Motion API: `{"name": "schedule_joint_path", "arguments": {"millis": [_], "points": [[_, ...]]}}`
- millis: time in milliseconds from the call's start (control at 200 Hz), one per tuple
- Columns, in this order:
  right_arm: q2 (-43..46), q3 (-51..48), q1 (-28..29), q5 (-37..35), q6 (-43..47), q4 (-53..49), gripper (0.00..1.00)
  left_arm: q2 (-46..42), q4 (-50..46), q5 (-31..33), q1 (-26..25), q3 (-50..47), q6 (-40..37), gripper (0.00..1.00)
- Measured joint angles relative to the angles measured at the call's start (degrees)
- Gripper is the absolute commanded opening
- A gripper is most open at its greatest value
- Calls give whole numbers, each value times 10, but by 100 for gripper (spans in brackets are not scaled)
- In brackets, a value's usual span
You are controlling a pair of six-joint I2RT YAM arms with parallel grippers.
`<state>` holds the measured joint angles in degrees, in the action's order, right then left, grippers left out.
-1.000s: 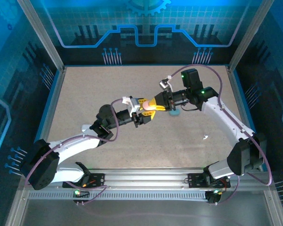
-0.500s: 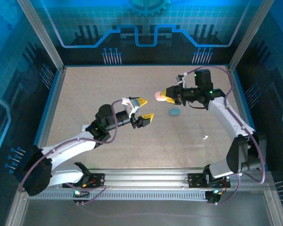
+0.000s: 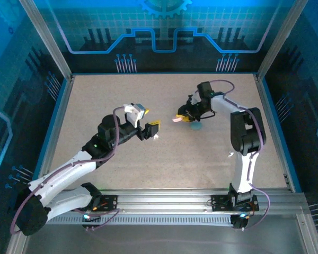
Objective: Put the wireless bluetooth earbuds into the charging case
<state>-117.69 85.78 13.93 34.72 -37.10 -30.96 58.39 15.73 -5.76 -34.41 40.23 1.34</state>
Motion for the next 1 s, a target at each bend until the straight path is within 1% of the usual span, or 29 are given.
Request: {"name": "schedule_joint_path", "arguments": {"millis": [105,205,355,500,650,890,1001], "points": [[-43,52,12,-3,12,-12,21,-1,-34,5,5,9,13,75],[-76,81,21,-5,19,-26,23,-1,-61,11,10,11,23,75],[-106,103,28,-16,34,-58,26,1,-126,56,28,36,50,76],[-115,116,28,-22,50,-81,35,15,-179,88,69,61,93,76],[-115,122,28,-33,66,-98,44,29,-215,96,97,62,133,77],[-115,149,28,-73,91,-140,51,39,-253,107,125,67,170,80],[-115,175,28,-88,104,-157,54,48,-272,117,145,69,194,84]]}}
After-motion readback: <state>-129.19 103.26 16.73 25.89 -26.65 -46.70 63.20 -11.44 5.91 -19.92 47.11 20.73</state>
